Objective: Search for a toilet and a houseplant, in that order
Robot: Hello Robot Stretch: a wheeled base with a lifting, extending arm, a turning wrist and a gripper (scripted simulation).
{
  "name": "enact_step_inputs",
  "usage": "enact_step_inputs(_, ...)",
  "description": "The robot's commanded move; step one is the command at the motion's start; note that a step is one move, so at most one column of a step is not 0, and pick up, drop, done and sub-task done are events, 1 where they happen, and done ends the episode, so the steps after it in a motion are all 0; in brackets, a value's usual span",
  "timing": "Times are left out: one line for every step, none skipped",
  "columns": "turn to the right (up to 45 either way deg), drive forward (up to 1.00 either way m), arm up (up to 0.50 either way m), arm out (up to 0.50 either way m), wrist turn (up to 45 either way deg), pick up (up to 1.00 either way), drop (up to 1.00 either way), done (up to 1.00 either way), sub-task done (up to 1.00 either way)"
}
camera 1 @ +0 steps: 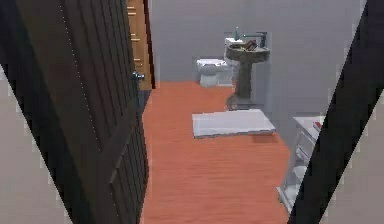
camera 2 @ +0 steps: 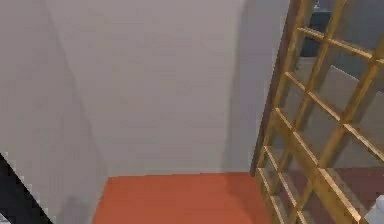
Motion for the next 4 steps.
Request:
enact_step_inputs(0.0,1.0,0.0,0.0,0.0,0.0,0.0,0.0,0.0)
enact_step_inputs(0.0,0.65,0.0,0.0,0.0,0.0,0.0,0.0,0.0)
enact_step_inputs(0.0,1.0,0.0,0.0,0.0,0.0,0.0,0.0,0.0)
enact_step_inputs(0.0,0.45,0.0,0.0,0.0,0.0,0.0,0.0,0.0)
